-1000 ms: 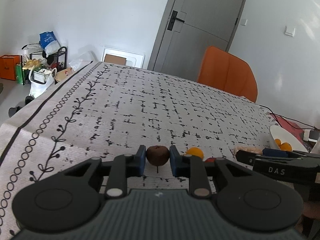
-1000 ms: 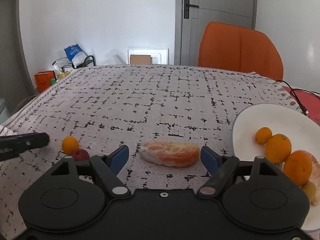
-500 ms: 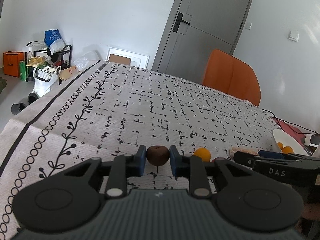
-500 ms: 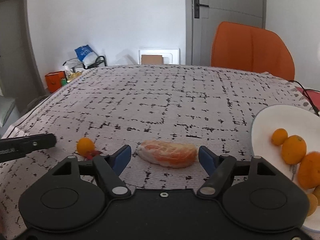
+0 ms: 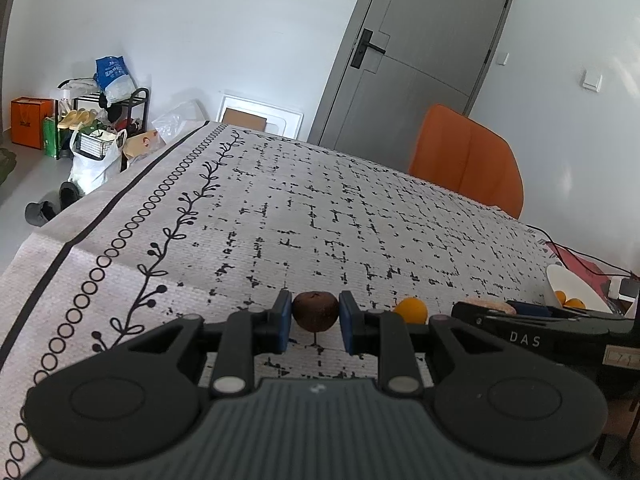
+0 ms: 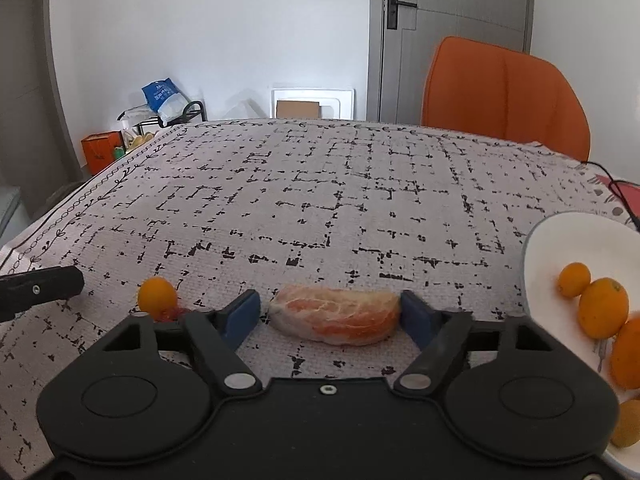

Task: Organize fruits
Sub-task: 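Grasp the brown round fruit with the left tool while the right tool grasps a peeled orange segment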

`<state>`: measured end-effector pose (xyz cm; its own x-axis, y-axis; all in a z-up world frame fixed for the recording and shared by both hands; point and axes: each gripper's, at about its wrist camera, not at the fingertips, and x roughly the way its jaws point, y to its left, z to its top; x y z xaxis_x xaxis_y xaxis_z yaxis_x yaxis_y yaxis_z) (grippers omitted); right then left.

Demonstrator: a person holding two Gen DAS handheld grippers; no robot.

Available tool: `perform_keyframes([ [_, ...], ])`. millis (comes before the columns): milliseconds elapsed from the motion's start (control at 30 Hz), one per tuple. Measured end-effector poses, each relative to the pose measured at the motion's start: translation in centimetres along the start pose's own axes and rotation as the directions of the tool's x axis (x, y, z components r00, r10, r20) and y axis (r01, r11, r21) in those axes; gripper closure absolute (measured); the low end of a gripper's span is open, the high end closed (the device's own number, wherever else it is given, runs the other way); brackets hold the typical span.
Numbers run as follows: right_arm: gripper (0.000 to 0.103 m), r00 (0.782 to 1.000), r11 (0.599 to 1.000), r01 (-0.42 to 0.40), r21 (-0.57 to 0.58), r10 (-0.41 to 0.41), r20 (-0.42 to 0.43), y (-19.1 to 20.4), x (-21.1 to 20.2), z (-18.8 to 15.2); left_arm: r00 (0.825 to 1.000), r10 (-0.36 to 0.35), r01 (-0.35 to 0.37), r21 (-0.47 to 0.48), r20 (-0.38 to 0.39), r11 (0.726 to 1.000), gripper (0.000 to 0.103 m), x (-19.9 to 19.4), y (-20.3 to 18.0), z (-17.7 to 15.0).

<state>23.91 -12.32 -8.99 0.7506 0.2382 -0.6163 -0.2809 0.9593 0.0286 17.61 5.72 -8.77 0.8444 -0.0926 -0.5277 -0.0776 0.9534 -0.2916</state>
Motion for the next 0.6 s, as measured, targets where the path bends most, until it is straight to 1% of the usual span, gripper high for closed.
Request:
perform_keyframes([
  [200, 0.039, 1.0, 1.0, -0.026, 0.003, 0.026, 0.018, -0.3, -0.7, -0.1, 1.0, 0.001, -0.001, 0.011, 0.007, 1.0, 0.079, -0.6, -0.4, 0.1],
  [400, 0.039, 0.997, 0.999, -0.044, 0.017, 0.043, 0.072, -0.7, -2.7, 0.3, 1.0, 0.0, -0.001, 0.024, 0.026, 1.0, 0.079, -1.2, -1.2, 0.5],
  [600, 0.039, 0.991, 0.998, -0.055, 0.036, 0.051, 0.12, -1.7, -4.5, 0.8, 0.999, -0.011, 0.009, 0.049, 0.039, 0.999, 0.079, -1.3, -2.8, 1.0],
])
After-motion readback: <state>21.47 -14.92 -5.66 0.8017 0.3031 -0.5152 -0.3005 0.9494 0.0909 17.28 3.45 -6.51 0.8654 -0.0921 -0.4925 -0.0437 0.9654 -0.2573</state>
